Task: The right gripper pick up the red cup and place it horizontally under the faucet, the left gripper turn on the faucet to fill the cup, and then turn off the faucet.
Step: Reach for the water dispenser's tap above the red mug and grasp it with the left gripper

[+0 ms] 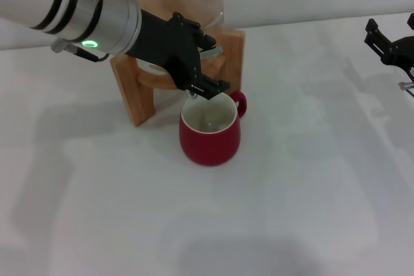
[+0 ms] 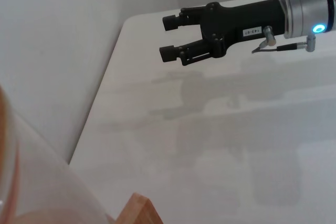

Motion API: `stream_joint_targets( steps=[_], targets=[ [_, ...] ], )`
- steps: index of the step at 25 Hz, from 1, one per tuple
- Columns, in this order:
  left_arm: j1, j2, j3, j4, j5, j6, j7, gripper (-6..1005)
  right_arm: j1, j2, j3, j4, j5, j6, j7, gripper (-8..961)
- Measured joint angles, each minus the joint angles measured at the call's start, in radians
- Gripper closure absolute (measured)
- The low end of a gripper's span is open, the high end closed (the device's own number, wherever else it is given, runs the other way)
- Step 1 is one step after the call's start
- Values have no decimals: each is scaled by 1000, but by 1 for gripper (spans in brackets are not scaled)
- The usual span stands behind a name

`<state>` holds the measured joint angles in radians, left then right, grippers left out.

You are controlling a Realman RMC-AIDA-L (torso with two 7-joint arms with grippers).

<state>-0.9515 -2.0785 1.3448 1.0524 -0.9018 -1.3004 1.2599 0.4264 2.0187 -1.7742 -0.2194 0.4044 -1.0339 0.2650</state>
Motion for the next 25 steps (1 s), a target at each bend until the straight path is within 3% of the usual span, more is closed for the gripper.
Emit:
stream_joint_targets(
  steps=[25],
  targets=[
    [-11, -2, 12, -11, -3, -19, 24, 168, 1, 0, 1, 0, 2, 0, -4, 79]
  ],
)
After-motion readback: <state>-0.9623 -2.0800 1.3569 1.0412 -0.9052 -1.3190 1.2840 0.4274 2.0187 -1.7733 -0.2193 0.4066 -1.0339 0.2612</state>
